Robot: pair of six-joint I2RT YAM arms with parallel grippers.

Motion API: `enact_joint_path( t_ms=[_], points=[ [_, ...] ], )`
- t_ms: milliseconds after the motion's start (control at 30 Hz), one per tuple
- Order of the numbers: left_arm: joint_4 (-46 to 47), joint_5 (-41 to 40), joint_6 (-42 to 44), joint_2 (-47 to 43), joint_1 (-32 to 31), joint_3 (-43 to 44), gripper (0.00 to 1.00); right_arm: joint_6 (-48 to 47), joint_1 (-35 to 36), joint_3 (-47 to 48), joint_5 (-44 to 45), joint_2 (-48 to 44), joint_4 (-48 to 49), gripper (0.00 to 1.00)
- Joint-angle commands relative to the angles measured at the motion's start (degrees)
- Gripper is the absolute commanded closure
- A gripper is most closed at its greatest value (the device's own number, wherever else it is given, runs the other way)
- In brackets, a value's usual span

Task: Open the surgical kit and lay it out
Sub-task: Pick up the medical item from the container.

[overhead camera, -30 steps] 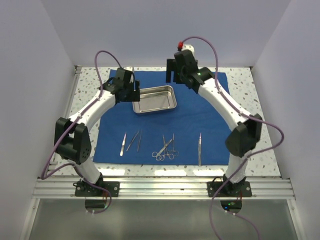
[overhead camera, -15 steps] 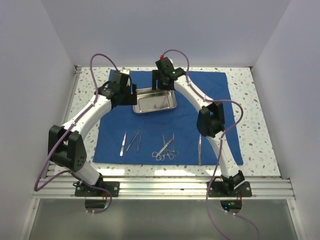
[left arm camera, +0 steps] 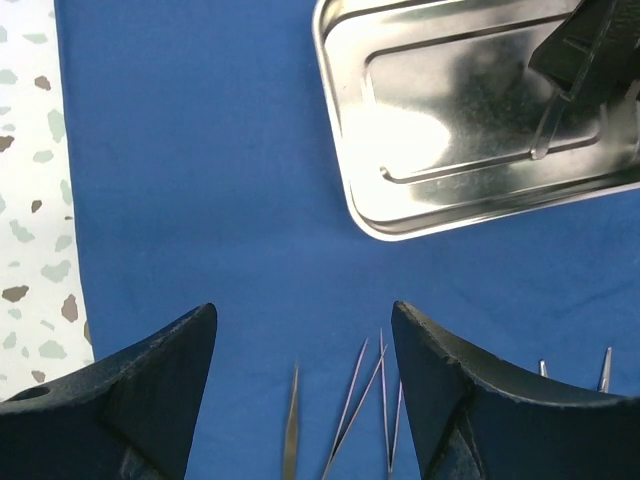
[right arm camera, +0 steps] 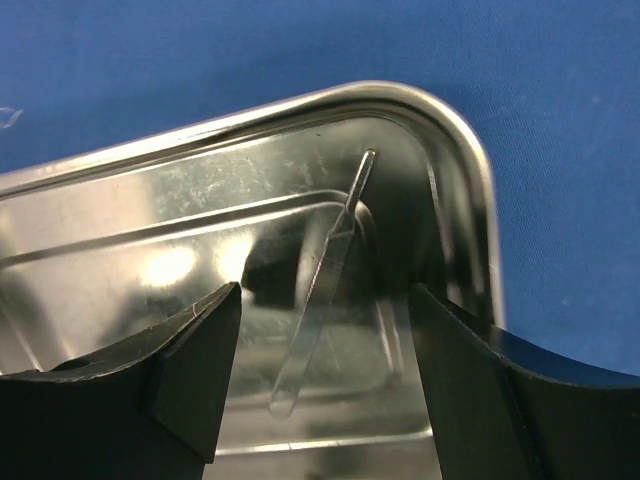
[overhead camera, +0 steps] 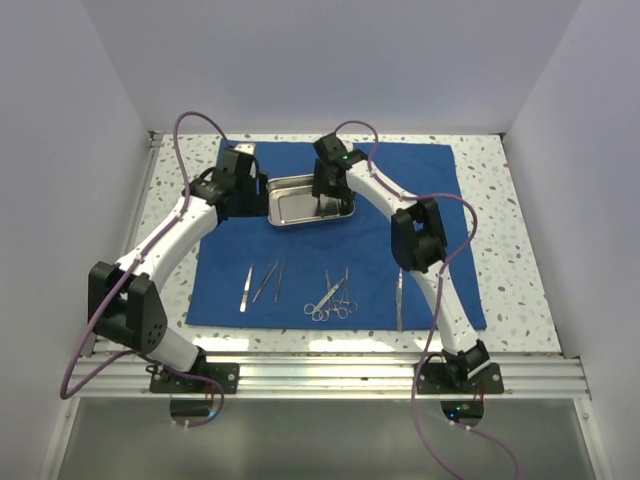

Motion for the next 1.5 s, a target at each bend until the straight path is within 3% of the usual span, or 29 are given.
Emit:
enact_joint_path(
  t_ms=[0, 367, 567, 767, 967, 1167, 1333, 1467],
  points=[
    [-1.8, -1.4, 1.4, -3.3, 0.3, -1.6, 0.25, 3.2, -0.7, 1.7, 1.4, 1.5, 2.1, 0.29],
    [-4.0, -1.5, 2.4, -5.7, 0.3, -4.0, 0.26, 4.3, -0.8, 5.4, 8.7, 6.8, 4.0, 0.31],
    [-4.7, -1.7, 3.5, -6.8, 0.3, -4.7, 0.26, 4.2, -0.8, 9.6, 10.1, 11.9, 1.9, 0.40],
    [-5.3, -2.7, 4.3, -7.9, 0.3, -5.3, 0.26, 4.0, -0.8, 10.3, 10.5, 13.9, -0.9, 0.64],
    [-4.2, -1.9, 4.2, -7.2, 0.3, -5.5, 0.26, 3.2, -0.8, 7.8, 10.8, 13.1, -3.3, 1.00],
    [-3.7, -0.7, 3.6, -6.1, 0.3, -4.8, 0.26, 2.5, -0.7, 4.6, 10.5, 9.7, 0.0, 1.00],
    [-3.0, -0.7, 3.4, -5.5, 0.3, -5.1, 0.25, 0.6, -0.7, -2.0, 7.9, 2.0, 11.9, 1.00],
    [-1.1, -0.5, 2.4, -3.9, 0.3, -5.3, 0.25, -0.8, -0.7, 0.4, 7.3, -1.8, 14.3, 1.00]
  ],
)
